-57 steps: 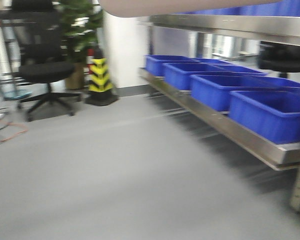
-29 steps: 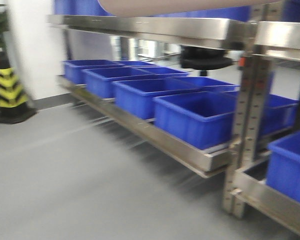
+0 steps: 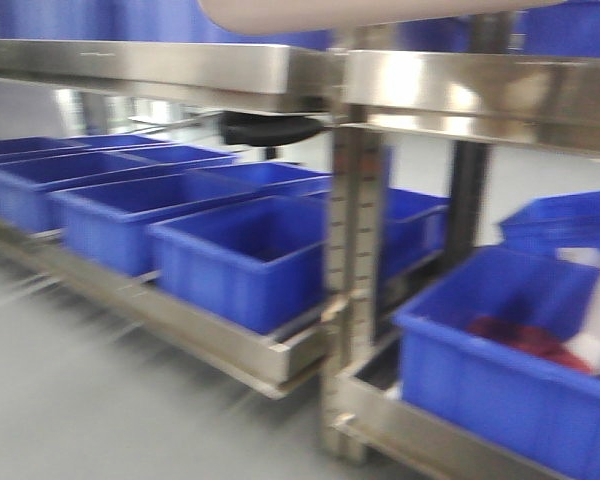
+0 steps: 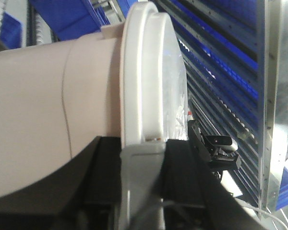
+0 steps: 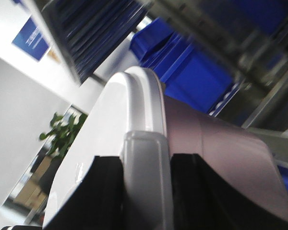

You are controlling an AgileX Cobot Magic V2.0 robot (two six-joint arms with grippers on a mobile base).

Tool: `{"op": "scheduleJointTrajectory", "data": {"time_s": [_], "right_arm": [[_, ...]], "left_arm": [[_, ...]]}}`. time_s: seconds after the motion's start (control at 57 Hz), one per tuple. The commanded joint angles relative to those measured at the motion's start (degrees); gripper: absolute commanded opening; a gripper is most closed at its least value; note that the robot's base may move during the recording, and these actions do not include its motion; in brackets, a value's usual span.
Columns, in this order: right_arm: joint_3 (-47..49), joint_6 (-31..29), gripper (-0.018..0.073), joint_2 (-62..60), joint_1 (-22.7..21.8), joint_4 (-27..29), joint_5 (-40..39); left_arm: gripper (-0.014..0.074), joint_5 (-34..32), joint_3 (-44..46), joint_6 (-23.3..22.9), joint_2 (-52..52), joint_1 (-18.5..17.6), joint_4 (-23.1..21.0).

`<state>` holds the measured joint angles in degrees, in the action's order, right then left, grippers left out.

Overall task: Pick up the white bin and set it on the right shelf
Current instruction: 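Hold the bin raised with both grippers while driving to the shelving, then position the held bin above the upper roller shelf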

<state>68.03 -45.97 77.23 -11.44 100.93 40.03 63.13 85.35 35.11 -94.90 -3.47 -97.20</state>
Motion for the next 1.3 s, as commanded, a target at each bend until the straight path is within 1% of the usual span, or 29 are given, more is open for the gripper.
{"op": "scheduleJointTrajectory", "data": {"time_s": [0.0, 1.28], "right_arm": [[2.0, 0.0, 0.0062, -2.6, 1.3, 3.5, 6.7], [2.0, 0.0, 0.0062, -2.6, 1.3, 3.5, 6.6]], "left_arm": [[-0.0126, 12.9, 2.1, 0.8, 3.5, -1.8, -5.0], [-0.0126, 12.8, 2.1, 0.8, 3.5, -1.8, -5.0]]}}
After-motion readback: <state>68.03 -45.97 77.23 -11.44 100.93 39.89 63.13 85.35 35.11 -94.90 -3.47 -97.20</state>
